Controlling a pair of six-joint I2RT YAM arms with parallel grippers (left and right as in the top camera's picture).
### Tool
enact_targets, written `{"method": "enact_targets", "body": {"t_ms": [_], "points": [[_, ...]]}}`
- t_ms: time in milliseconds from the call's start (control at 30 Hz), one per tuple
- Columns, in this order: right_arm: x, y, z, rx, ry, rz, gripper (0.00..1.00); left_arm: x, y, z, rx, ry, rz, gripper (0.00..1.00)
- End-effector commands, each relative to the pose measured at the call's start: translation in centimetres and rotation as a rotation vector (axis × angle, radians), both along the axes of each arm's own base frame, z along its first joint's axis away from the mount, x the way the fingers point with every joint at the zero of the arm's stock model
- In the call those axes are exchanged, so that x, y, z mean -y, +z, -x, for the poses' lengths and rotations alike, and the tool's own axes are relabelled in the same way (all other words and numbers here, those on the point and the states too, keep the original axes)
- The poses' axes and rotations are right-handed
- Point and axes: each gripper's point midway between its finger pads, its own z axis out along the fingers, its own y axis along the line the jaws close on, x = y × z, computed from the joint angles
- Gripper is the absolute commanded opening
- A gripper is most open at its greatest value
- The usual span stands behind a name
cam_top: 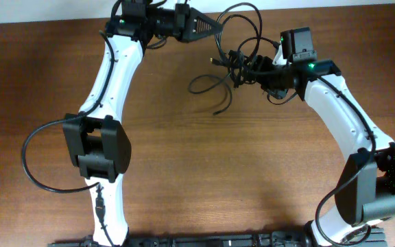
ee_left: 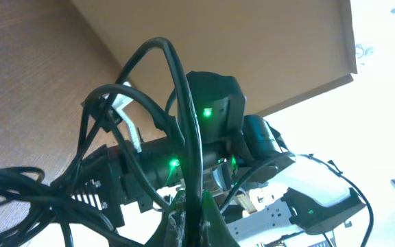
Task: Untangle cables
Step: 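Lift the bundle and pull the left gripper away from the right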
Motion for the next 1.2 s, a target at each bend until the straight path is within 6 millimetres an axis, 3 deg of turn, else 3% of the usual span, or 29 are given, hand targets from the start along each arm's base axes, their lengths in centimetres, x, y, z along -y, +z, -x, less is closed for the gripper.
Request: {"method": "enact_targets", "body": {"t_ms": [0,33,100,167,333,467,600,667,767,800,833,967,1033,1100,1167], "points": [[0.2,-0.1,-0.2,0.002,0.001,-0.017,0.76,-0.1,1.4,-0.7,-0.005,0.082,-0.04,0.0],[0.1,0.7,-0.3,0.007,0.017,-0.075,0.76,-0.2,0.0,-2.0,-0.051,0.174,-0.104,0.0],[-0.6,2.8,-0.6,0.053,0.102,-0.207,0.75,-1.7,-4.9,-4.6,-0.19,0.412,-0.321,0.0],[-1.4,5.4,-0.8,0.134,0.21,-0.346,0.75,-2.3,-6.5,-4.7,-0.242,0.461,-0.392,0.0],[-1.4,4.1,-1.5,0.144,0.166,-0.223,0.75,0.6,-3.5,-1.4,-0.373,0.263,-0.251,0.0],[-3.6,3.3,-1.1,0.139,0.186,-0.138,0.75,1.9,1.1,0.9,-0.317,0.047,-0.092,0.0],[-5.1,3.3,-0.6,0.17,0.263,-0.113,0.75,2.0,3.7,0.6,-0.326,0.023,-0.052,0.0],[-4.7,2.8,-0.4,0.153,0.25,-0.087,0.72,1.9,6.3,0.9,-0.258,-0.017,-0.016,0.0],[-3.4,1.8,-0.4,0.122,0.202,-0.019,0.72,0.1,11.7,1.6,-0.077,0.003,0.07,0.0],[-2.7,1.4,-0.3,0.106,0.182,0.016,0.72,-1.4,13.4,1.7,-0.029,0.04,0.113,0.0],[-2.4,1.1,-0.2,0.096,0.172,0.034,0.72,-2.5,14.0,1.4,-0.015,0.067,0.134,0.0],[-2.3,1.0,0.0,0.085,0.171,0.036,0.72,-7.2,13.3,-2.4,-0.203,0.198,0.126,0.0],[-2.3,0.9,0.0,0.081,0.171,0.037,0.72,-8.4,13.9,-4.1,-0.253,0.271,0.179,0.0],[-2.3,0.8,0.2,0.074,0.171,0.038,0.72,-9.0,14.8,-5.1,-0.256,0.327,0.237,0.0],[-3.2,1.2,0.4,0.077,0.199,-0.013,0.72,-7.9,14.8,-4.8,-0.258,0.309,0.239,0.0]]}}
